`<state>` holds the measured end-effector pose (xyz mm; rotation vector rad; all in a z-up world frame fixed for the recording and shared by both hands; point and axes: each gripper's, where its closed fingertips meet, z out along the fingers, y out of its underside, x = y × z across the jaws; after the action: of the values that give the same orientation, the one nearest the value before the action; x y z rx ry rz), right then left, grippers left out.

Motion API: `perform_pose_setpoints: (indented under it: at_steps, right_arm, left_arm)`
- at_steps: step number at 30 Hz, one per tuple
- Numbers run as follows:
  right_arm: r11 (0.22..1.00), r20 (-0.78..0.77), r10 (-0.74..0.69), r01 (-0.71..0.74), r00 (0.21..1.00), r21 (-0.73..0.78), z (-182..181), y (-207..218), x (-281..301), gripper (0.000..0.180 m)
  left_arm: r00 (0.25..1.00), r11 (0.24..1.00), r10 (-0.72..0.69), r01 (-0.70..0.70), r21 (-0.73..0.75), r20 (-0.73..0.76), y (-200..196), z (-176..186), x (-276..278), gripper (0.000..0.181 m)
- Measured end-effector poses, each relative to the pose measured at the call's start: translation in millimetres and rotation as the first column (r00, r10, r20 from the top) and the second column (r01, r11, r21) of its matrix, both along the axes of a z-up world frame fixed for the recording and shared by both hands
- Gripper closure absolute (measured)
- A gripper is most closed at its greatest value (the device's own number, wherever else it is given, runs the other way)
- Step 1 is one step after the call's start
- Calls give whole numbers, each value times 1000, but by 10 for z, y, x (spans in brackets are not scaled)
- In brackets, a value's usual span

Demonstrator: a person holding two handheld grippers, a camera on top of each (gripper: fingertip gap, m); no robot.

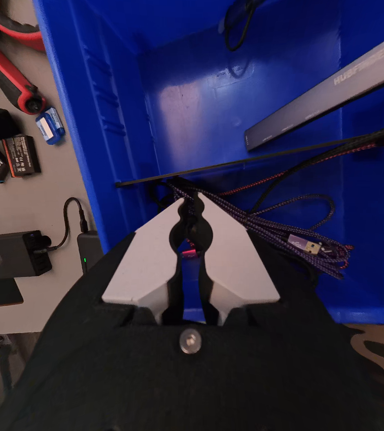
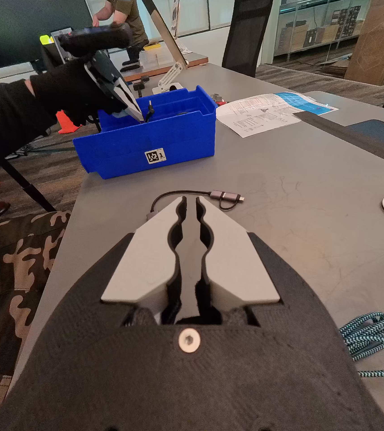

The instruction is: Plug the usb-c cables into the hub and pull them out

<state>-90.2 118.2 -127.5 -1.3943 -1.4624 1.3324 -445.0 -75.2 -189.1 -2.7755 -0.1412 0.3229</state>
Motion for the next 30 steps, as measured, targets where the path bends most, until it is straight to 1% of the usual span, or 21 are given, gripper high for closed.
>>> perform_pose_setpoints:
  at_steps: [6,14,23,30]
  right_arm:
    - [1000,2,0,0,1000,0,-9,1,-2,174]
    - [1000,-1,3,-3,1000,3,2,-8,-3,174]
    - [1000,-4,4,-4,1000,5,13,-15,-3,174]
    - [1000,-10,-7,7,1000,11,22,3,-2,174]
  left_arm:
    - [999,997,-21,24,68,-46,20,295,49,181]
    - [986,978,-60,89,188,-153,95,867,198,181]
    - [936,943,-46,156,294,-350,182,1552,244,181]
    - [898,901,-46,226,370,-438,310,2083,336,181]
